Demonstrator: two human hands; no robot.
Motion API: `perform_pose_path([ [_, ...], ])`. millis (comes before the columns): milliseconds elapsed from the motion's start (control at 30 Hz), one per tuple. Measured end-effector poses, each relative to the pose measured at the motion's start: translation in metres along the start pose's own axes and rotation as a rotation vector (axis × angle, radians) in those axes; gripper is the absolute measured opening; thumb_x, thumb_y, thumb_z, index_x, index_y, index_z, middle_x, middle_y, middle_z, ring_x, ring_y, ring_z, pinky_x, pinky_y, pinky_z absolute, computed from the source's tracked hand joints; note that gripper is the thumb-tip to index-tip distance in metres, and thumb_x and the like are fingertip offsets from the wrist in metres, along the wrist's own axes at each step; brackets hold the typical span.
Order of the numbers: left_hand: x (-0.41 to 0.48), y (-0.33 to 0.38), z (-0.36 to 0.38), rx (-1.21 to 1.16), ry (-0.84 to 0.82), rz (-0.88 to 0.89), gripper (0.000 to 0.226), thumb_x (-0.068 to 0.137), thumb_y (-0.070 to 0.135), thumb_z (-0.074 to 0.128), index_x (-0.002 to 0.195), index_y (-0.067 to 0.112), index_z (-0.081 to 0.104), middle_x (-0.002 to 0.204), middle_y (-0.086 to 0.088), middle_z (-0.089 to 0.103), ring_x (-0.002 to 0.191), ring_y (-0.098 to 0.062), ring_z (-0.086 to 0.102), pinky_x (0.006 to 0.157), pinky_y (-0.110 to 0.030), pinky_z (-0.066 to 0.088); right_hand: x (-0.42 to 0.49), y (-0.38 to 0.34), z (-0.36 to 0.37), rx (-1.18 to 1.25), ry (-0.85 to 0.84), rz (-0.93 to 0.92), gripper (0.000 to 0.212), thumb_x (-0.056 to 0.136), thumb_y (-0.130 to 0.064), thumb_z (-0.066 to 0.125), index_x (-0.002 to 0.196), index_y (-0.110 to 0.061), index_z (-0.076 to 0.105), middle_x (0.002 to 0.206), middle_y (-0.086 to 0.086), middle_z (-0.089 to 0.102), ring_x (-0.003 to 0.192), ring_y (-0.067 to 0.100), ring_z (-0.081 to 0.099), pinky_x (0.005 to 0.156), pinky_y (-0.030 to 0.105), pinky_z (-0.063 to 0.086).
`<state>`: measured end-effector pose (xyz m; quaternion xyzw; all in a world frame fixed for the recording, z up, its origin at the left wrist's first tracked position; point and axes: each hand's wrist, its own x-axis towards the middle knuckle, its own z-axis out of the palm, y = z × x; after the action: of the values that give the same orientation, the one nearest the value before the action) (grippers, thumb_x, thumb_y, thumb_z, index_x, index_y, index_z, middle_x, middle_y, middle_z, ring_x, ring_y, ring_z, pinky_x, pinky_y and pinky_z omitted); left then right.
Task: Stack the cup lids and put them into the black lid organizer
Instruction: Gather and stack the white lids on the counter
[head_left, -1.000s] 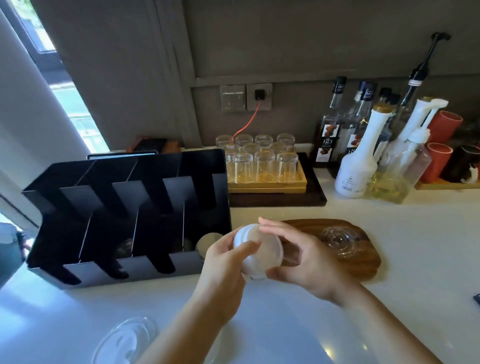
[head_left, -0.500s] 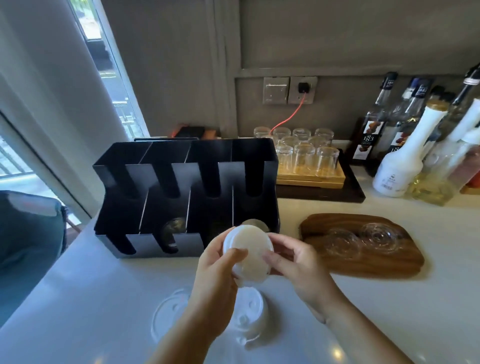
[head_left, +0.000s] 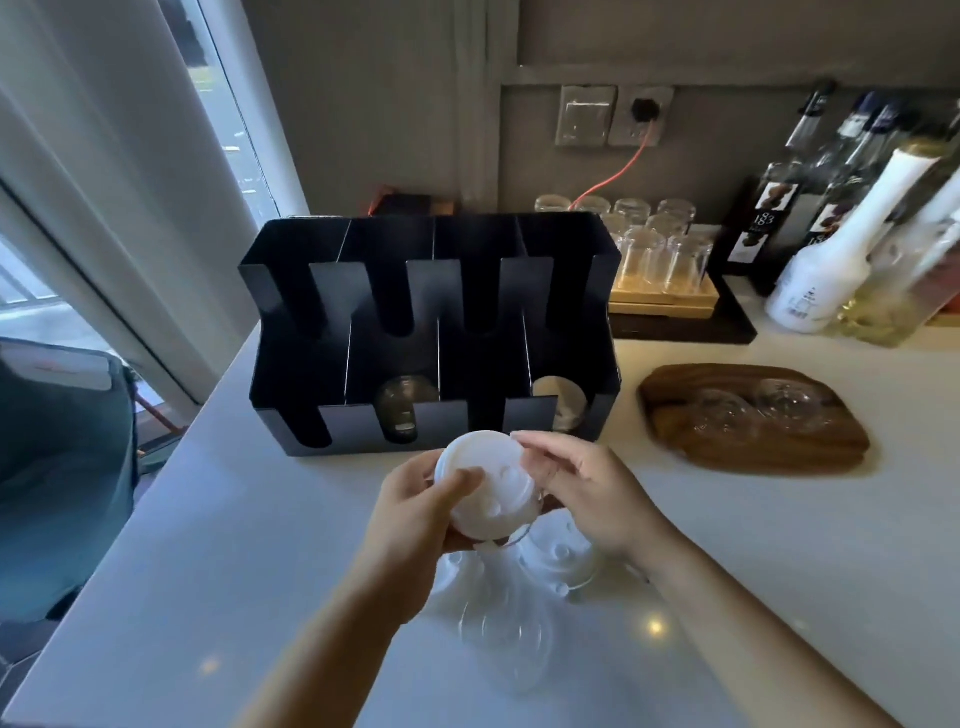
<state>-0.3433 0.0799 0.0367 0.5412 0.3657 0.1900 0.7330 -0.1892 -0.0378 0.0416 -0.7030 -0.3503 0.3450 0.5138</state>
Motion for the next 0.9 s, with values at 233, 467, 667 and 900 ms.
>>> perform_pose_path([
  [233,0.005,0.0,-0.036,-0.08,0.093,0.026,0.02,0.1,0.005,0.057,0.109,-0.004,0.073,0.089,-0.027,0.072,0.071,-0.043,0.073,0.053,-0.037,0.059,-0.03,0.041,-0.015,-0.642,0.161,-0.009,0.047,0.087,-0.035,0.074,0.131,-0.023,0.062,0.125,-0.011,0.061,0.119,0.014,0.055,0.099,0.024,0.042],
  [467,0.002,0.0,-0.052,-0.15,0.155,0.01,0.019,0.1,0.006,0.057,0.109,-0.002,0.072,0.09,-0.023,0.075,0.076,-0.041,0.074,0.063,-0.043,0.064,-0.023,0.063,0.005,-0.888,0.017,0.121,0.102,0.072,-0.072,0.067,0.155,-0.031,0.024,0.164,-0.005,0.02,0.147,0.017,0.016,0.118,0.03,0.023],
  [667,-0.004,-0.004,-0.061,-0.175,0.201,0.008,0.02,0.1,0.007,0.056,0.107,-0.001,0.073,0.086,-0.02,0.075,0.071,-0.036,0.076,0.078,-0.051,0.06,-0.014,0.075,0.01,-0.998,0.021,0.103,0.095,0.075,-0.067,0.064,0.154,-0.028,0.026,0.159,-0.004,0.03,0.142,0.023,0.028,0.115,0.035,0.029],
  [900,-0.009,-0.004,-0.063,-0.191,0.224,0.003,0.018,0.101,0.006,0.054,0.105,0.002,0.071,0.073,-0.01,0.079,0.065,-0.032,0.077,0.079,-0.051,0.059,-0.013,0.077,0.002,-0.931,0.02,0.095,0.099,0.074,-0.055,0.074,0.154,-0.019,0.029,0.145,-0.001,0.041,0.131,0.024,0.036,0.109,0.028,0.03],
])
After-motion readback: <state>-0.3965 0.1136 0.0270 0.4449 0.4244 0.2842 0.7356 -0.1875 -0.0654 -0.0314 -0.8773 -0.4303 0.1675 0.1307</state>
